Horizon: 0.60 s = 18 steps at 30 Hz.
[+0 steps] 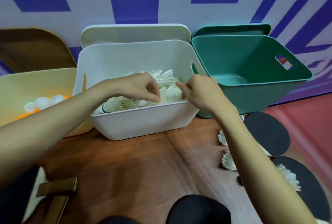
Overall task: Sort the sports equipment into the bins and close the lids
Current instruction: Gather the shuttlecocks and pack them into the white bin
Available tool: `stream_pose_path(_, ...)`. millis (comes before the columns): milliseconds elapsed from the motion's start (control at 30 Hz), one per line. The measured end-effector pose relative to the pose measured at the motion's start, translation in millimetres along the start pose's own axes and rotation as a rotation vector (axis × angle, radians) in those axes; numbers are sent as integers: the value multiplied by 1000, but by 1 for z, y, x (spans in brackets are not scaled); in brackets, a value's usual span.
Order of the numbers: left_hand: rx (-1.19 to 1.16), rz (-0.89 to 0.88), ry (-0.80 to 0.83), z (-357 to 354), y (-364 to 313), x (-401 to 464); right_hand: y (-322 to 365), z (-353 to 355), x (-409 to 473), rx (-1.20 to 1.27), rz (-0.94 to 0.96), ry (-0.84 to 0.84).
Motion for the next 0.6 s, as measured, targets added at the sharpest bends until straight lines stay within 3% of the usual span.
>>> stream_pose_path(100, 7, -51, -146, 1, -10, -9, -1, -3, -6, 26, -16, -69)
stream_pose_path(233, -77, -175, -424, -4, -32, -34, -1, 9, -49, 237, -17, -359)
stream_pose_path(333, -171, -343, -617, -19, -49, -62, -6, 9, -103, 308, -113, -470)
stream_pose_path(433, -171, -449, -571, -43, -63, -85, -20, -8, -158, 195, -235, -439)
stream_pose_path(600, -138, -438, -343, -103, -63, -98, -45, -28, -234, 13, -601, -379)
Point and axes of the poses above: each hand's wrist, its own x-axis towards the middle knuckle, its own z-axis out of the back of the hand, y = z × x, the point moved 2 cm from there along x, towards the middle knuckle, and after that the axes turned 4 degrees about -y, right-handed, at the moved point
